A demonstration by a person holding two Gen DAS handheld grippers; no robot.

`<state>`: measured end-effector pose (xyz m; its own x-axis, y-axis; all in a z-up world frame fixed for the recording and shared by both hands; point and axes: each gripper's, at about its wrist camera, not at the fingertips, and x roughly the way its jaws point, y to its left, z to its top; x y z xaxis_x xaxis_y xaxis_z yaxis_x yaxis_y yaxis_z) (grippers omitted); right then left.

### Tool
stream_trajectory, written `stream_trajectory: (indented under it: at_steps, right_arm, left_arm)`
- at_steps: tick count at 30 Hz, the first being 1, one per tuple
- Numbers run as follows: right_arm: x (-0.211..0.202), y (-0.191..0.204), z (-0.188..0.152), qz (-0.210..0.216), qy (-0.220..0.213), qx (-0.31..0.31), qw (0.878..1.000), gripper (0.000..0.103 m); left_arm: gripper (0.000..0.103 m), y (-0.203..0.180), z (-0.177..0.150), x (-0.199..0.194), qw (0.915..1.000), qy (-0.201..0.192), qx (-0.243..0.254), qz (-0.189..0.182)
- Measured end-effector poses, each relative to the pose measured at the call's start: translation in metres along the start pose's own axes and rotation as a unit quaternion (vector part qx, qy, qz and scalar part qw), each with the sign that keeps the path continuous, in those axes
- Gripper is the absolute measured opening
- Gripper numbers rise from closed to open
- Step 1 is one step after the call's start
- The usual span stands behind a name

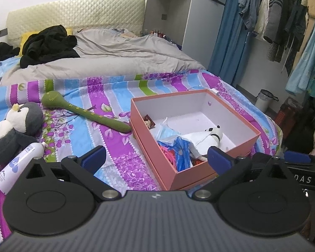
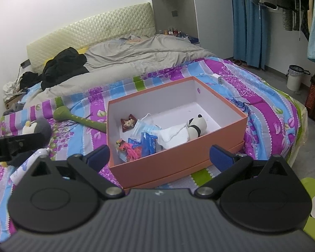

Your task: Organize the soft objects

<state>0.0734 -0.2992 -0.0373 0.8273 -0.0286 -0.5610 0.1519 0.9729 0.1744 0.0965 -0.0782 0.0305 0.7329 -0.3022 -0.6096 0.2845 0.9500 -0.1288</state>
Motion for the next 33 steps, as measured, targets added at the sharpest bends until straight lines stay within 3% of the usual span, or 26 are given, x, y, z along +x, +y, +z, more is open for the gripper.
stream_trajectory:
  at_steps: [33]
  right_arm:
    - [0.003, 0.012, 0.003, 0.002, -0.002, -0.009, 1.000, 0.103]
  left_arm:
    - [0.103, 0.006, -0.001, 0.002, 1.0000, -0.001, -0.007, -0.002]
